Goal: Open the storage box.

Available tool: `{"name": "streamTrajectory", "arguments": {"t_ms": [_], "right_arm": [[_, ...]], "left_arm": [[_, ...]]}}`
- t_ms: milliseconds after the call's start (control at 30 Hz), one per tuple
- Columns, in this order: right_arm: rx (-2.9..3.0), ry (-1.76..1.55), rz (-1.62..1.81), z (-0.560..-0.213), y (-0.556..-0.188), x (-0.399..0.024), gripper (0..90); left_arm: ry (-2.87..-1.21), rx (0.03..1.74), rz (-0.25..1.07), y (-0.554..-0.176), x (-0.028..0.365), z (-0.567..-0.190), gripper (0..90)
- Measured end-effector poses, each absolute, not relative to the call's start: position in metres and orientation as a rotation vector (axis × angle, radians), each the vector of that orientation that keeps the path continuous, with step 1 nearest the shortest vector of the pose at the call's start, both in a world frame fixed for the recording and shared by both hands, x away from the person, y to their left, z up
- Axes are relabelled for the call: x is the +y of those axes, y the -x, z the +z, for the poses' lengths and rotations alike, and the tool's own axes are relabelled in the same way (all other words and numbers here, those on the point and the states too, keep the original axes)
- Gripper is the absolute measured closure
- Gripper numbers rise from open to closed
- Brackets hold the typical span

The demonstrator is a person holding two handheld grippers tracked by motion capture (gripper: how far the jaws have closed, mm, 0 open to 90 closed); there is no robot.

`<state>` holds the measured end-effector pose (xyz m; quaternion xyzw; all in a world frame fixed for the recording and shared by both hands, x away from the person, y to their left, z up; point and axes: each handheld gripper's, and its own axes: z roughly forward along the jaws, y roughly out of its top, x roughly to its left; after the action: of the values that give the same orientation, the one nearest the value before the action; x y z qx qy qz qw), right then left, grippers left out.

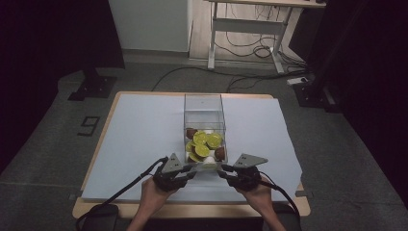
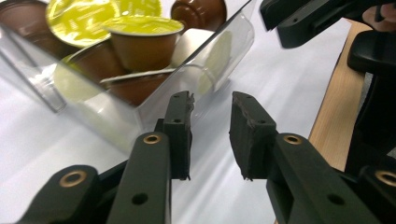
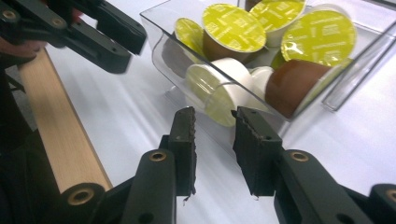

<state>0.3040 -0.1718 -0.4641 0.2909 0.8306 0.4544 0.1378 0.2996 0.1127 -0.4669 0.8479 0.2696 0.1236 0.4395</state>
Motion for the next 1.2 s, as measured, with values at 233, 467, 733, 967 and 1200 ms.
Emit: {"name": "streamTrajectory", "arguments": {"t_ms": [233, 467, 733, 967, 1200], "right_arm": [[2.39, -0.852, 1.29, -0.461, -0.303, -0.18, 64.1], [2.364, -0.854, 1.248, -0.455, -0.305, -0.19, 53.5], [2.36, -0.892, 1.195, -0.452, -0.311, -0.201, 37.2], [2.347, -0.948, 1.094, -0.456, -0.321, -0.213, 26.0], [2.301, -1.034, 1.066, -0.465, -0.332, -0.227, 16.4]], "left_arm": [[-2.085, 0.707, 0.319, -0.3, 0.131, -0.463, 64.8], [-2.066, 0.731, 0.345, -0.302, 0.148, -0.457, 57.5], [-2.057, 0.768, 0.373, -0.308, 0.16, -0.456, 45.4], [-2.068, 0.82, 0.393, -0.317, 0.171, -0.462, 29.2], [-2.071, 0.877, 0.39, -0.326, 0.179, -0.473, 15.5]]}}
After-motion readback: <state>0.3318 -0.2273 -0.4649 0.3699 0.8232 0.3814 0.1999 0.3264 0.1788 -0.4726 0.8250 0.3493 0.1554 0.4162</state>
